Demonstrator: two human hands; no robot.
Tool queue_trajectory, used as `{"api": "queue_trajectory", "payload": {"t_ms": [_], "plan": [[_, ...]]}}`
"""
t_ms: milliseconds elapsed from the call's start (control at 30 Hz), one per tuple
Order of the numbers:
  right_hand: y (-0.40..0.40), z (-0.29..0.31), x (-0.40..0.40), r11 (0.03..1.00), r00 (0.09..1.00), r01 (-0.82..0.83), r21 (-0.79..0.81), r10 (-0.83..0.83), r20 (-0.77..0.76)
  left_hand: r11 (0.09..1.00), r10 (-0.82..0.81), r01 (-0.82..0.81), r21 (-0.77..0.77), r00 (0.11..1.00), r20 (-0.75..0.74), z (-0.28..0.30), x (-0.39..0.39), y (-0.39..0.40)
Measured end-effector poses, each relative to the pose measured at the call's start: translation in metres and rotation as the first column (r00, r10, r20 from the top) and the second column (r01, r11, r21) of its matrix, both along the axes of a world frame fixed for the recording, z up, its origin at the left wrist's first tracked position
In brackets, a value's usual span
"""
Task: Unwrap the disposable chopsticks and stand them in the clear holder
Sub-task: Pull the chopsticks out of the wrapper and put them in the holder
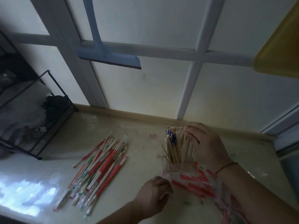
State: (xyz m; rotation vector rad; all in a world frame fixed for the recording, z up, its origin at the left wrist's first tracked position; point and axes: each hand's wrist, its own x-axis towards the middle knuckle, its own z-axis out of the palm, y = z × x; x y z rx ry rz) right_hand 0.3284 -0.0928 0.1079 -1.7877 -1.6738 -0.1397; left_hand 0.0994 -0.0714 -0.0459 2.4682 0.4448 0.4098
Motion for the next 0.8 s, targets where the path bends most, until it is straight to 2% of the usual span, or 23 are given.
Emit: {"api": "queue_trajectory", "payload": {"t_ms": [67, 133, 200, 267, 333, 400, 567, 633, 667, 733, 800], "plan": [[0.002, 0.004, 0.003, 0.999, 1.0, 0.004, 0.035, -0.004, 0.014, 0.985, 0.159, -0.16, 0.059, 0.987, 0.02, -0.004, -0.023, 0.014], [0.001, 0.009, 0.004, 0.994, 1.0, 0.017, 0.104, -0.018, 0.003, 0.917, 0.363, -0.352, 0.188, 0.931, -0.026, -0.005, -0.052, 0.033], [-0.003, 0.012, 0.0, 0.981, 0.999, 0.041, 0.188, -0.041, -0.005, 0.788, 0.593, -0.538, 0.3, 0.794, -0.136, 0.0, -0.081, 0.054], [-0.008, 0.013, -0.007, 0.967, 0.999, 0.044, 0.252, -0.046, 0.003, 0.681, 0.727, -0.632, 0.371, 0.643, -0.24, 0.003, -0.103, 0.067], [-0.012, 0.012, -0.016, 0.955, 1.0, 0.017, 0.296, -0.018, 0.003, 0.663, 0.748, -0.624, 0.414, 0.574, -0.333, 0.003, -0.114, 0.072], [-0.013, 0.009, -0.027, 0.944, 1.0, -0.009, 0.33, 0.013, -0.01, 0.661, 0.75, -0.606, 0.442, 0.549, -0.37, 0.003, -0.119, 0.075], [-0.017, 0.001, -0.056, 0.947, 0.995, -0.077, 0.31, 0.094, -0.04, 0.692, 0.722, -0.583, 0.425, 0.56, -0.406, 0.014, -0.116, 0.078], [-0.023, -0.001, -0.071, 0.945, 0.988, -0.108, 0.308, 0.137, -0.074, 0.675, 0.734, -0.672, 0.304, 0.571, -0.368, 0.025, -0.111, 0.079], [-0.027, -0.003, -0.081, 0.944, 0.983, -0.121, 0.306, 0.158, -0.098, 0.635, 0.758, -0.755, 0.16, 0.57, -0.317, 0.035, -0.107, 0.079], [-0.037, -0.013, -0.103, 0.959, 0.97, -0.14, 0.246, 0.183, -0.16, 0.476, 0.813, -0.839, -0.264, 0.535, -0.231, 0.066, -0.092, 0.077], [-0.044, -0.027, -0.129, 0.994, 0.935, -0.105, 0.027, 0.108, -0.338, 0.247, 0.811, -0.675, -0.696, 0.537, -0.233, 0.096, -0.077, 0.072]]}}
